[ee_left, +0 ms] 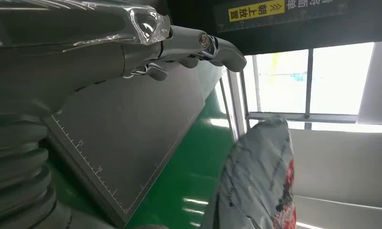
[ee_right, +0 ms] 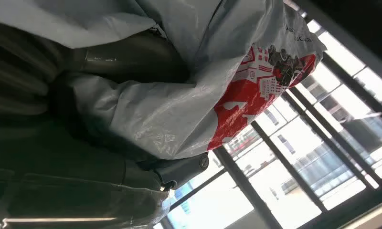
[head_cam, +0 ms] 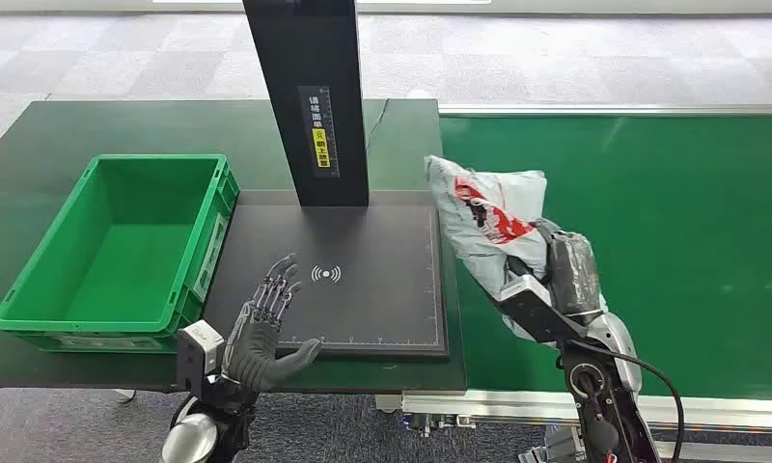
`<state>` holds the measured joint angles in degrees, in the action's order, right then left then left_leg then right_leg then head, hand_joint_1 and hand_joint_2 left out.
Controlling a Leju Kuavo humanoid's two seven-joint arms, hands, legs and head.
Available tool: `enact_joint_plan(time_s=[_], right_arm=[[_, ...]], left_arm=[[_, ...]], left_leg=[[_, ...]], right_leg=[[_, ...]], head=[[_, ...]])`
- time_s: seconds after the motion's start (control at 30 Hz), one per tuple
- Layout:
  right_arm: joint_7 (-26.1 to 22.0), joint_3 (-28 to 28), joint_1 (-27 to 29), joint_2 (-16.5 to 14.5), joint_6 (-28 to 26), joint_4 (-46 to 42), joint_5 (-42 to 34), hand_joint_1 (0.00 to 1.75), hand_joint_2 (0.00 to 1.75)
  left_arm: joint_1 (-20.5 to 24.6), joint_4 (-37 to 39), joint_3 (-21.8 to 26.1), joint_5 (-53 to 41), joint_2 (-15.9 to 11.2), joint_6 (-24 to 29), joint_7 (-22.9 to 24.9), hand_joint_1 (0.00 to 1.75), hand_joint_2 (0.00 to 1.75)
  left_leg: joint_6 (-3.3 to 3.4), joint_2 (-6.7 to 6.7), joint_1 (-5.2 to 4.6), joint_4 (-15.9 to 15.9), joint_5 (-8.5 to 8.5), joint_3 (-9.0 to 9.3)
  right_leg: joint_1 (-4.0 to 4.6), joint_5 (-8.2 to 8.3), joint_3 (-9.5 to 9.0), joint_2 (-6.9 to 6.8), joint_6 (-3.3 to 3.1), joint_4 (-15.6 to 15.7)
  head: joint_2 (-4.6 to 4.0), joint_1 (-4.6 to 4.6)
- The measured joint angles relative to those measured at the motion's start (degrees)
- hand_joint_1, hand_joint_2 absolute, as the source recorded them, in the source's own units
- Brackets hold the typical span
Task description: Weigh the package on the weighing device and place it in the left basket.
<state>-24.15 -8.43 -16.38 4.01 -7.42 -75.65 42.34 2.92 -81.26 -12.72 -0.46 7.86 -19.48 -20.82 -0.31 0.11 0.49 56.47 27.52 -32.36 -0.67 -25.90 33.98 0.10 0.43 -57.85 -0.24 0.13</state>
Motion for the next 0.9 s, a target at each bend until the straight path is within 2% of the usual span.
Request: enact_joint_plan(time_s=[0.07,0.2,0.3,0.53,0.67,0.8,0.9], right_arm=[[-0.3,-2.0,-1.0,0.4,1.9,0.3,1.7,1.75,1.75],[-1.6,-10.9,-6.0,1.9,8.7,4.2,6.9,1.75,1.75],[-2.6,-17.3,-9.9,2.2,11.2,9.5,8.3,1.75,1.75],[-6.6,-29.8,-17.0,0.3,14.0,20.6,6.1,1.75,1.75],[-8.3,-33.9,-18.1,-1.0,14.7,24.5,2.5,1.75,1.75],[-10.4,-35.0,-18.0,-1.2,17.0,26.0,-4.3,0.03,1.75],[-9.6,-34.8,-17.7,-1.1,15.8,26.1,-8.8,0.00,1.75]], left_arm=[[0.5,0.5,-0.3,0.0,-0.1,-0.3,-0.2,0.00,1.75],[2.8,2.7,-1.4,0.4,-0.5,-1.1,-1.0,0.00,1.75],[4.2,4.3,-2.1,0.8,-0.8,-1.0,-1.5,0.00,1.75],[5.8,6.2,-3.2,1.8,-1.4,-0.1,-1.8,0.00,1.75],[6.1,6.8,-3.9,1.9,-1.6,0.0,-1.8,0.00,1.75],[6.3,7.3,-4.2,2.0,-1.8,0.3,-1.8,0.00,1.75],[6.2,7.4,-4.3,2.1,-2.0,0.9,-1.8,0.00,1.75]], left_leg=[[-0.01,0.00,0.00,0.0,-0.01,0.00],[0.01,0.00,0.00,0.0,-0.04,0.00],[0.02,-0.01,-0.01,0.0,-0.06,-0.02],[0.02,-0.01,0.00,0.0,-0.06,-0.03],[0.02,-0.02,0.00,0.0,-0.06,-0.03],[0.02,-0.01,-0.01,0.0,-0.06,-0.03],[0.02,-0.01,-0.01,0.0,-0.06,-0.03]], right_leg=[[0.00,0.00,0.00,0.00,0.00,0.0],[0.00,0.02,-0.01,0.00,0.01,0.0],[-0.01,0.02,-0.02,-0.02,0.01,0.0],[0.00,0.01,0.03,-0.02,0.01,0.0],[0.01,0.01,0.04,-0.03,0.00,0.0],[0.00,0.01,0.04,-0.03,0.01,0.0],[-0.01,0.01,0.04,-0.03,0.01,0.0]], head=[[0.00,0.00],[0.00,0.00],[0.00,0.01],[0.00,0.01],[0.00,0.01],[0.00,0.01],[0.00,0.01]])
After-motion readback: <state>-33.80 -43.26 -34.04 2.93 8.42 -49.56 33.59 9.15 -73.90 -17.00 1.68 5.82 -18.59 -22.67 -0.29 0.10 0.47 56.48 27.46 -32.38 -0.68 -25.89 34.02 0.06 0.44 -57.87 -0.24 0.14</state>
